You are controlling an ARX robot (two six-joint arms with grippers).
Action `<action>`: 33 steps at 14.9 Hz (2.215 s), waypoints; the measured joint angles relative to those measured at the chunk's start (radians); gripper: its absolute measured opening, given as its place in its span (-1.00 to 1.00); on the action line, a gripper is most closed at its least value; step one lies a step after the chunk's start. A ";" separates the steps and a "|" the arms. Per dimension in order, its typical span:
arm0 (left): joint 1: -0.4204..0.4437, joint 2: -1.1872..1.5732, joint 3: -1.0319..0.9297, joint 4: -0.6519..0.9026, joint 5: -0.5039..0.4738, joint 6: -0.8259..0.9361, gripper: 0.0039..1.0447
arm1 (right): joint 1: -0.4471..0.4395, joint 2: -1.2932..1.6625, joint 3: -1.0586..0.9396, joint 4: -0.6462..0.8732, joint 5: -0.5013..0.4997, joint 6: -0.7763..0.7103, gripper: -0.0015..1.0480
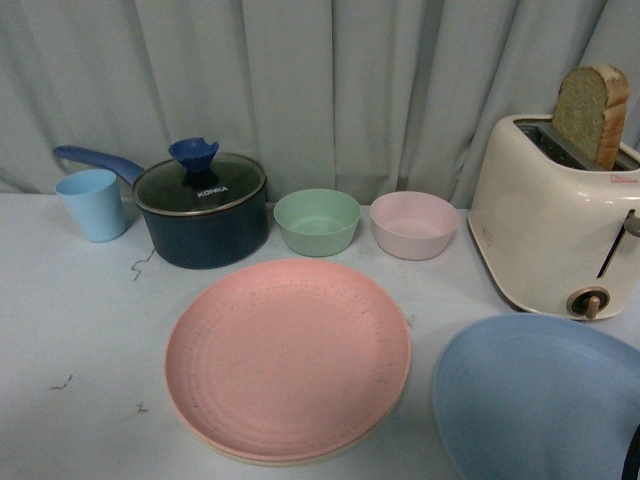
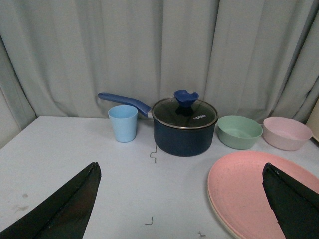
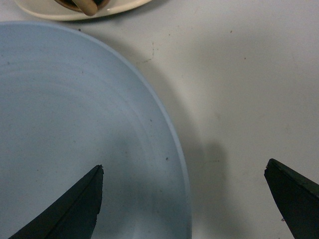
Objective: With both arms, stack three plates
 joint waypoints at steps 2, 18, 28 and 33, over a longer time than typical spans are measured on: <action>0.000 0.000 0.000 0.000 0.000 0.000 0.88 | 0.000 0.040 0.005 0.015 0.000 -0.005 0.87; 0.000 0.000 0.000 0.000 0.000 0.000 0.88 | -0.128 -0.216 -0.145 -0.050 -0.161 -0.031 -0.95; 0.000 0.000 0.000 0.000 0.000 0.000 0.88 | 0.312 -0.323 0.090 -0.134 0.013 0.241 -0.95; 0.000 0.000 0.000 0.000 0.000 0.000 0.88 | 0.525 -0.066 0.382 -0.266 0.185 0.375 -0.95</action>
